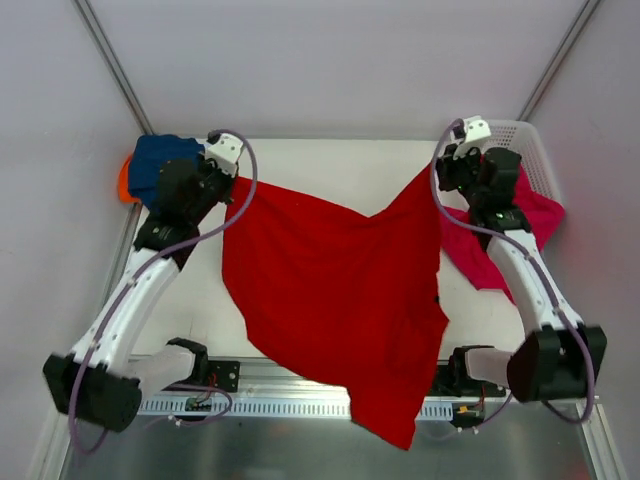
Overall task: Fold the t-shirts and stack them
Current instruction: Flatten out the tshirt
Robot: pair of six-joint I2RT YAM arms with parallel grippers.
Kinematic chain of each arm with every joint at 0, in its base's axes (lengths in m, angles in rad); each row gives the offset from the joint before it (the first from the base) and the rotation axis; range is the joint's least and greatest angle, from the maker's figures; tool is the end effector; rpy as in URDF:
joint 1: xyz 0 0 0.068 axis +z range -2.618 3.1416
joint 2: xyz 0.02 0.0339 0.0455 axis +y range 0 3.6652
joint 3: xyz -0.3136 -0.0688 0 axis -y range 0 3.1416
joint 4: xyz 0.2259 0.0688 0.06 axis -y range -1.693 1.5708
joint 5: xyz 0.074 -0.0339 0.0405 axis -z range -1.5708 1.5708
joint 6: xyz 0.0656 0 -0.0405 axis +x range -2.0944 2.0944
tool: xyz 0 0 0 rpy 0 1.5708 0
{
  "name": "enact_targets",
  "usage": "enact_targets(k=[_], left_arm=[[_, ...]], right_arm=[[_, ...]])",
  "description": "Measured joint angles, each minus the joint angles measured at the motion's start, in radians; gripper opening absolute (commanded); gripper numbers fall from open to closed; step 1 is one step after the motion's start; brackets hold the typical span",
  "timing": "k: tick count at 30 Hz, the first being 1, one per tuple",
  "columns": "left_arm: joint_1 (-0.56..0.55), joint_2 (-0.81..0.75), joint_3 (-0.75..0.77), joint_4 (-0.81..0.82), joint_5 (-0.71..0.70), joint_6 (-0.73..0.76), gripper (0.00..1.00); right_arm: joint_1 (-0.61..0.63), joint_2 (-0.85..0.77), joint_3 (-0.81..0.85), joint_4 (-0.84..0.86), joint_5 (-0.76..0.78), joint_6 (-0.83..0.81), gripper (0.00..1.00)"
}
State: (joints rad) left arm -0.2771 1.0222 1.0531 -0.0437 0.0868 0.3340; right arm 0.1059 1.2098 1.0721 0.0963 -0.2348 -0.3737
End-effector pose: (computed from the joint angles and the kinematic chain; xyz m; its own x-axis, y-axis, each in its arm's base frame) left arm 0.2098 -0.0656 0.4462 0.1050 0.3097 -0.9450 0.3403 0.8817 0.3267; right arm 0.2757 0.0447 0.4296 0.0836 -0.3482 -0.9337 -0.3259 0.8759 -0.3558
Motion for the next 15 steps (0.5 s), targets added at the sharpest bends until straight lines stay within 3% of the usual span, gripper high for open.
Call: enact_targets(k=[7,11,15], left_arm=[[0.144,0.467,-0.021,0.161,-0.049,-0.042,0.0],[0.181,0.715,0.066,0.188,-0.096,-0.055,0.0],[0.197,0.861,0.195,0.208,-0.111,-0.072,0.0]], right_arm=[[0.002,0.392,-0.007,0.16,0.015,0.042,0.0],[0.002,0.554,0.055,0.192,0.027,0.06,0.0],[0.002,0.64,0.15,0.211,0.035,0.064,0.0]])
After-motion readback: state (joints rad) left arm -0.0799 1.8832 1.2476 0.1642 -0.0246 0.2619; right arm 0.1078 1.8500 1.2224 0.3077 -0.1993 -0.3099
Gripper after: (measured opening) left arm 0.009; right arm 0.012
